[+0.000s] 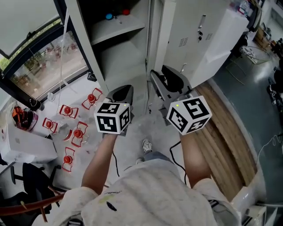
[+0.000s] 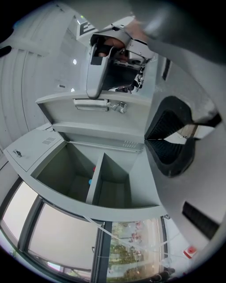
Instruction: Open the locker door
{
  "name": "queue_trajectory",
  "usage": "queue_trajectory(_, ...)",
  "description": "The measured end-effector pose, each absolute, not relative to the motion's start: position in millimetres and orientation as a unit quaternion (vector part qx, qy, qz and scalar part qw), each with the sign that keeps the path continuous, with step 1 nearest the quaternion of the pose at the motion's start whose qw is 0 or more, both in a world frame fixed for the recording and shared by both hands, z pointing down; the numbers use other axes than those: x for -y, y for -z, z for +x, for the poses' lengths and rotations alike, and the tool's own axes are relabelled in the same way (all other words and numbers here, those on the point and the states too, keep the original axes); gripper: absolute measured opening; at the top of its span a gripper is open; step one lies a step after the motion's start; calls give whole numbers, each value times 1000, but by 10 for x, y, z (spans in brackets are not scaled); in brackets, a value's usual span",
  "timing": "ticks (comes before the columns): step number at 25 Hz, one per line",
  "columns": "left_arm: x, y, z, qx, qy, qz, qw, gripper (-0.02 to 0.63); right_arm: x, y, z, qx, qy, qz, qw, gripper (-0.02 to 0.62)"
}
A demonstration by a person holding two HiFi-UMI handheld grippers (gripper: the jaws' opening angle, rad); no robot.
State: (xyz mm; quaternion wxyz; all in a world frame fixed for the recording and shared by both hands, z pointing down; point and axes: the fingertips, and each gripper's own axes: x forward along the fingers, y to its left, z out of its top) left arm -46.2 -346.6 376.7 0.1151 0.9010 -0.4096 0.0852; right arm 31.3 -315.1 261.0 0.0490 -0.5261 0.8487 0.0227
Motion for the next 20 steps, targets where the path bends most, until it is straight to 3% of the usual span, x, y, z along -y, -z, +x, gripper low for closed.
queue_trajectory(20,3484,-3646,350,345,-82,929,105,8,3092,-2619,1040,-818,-18,-572,56,97)
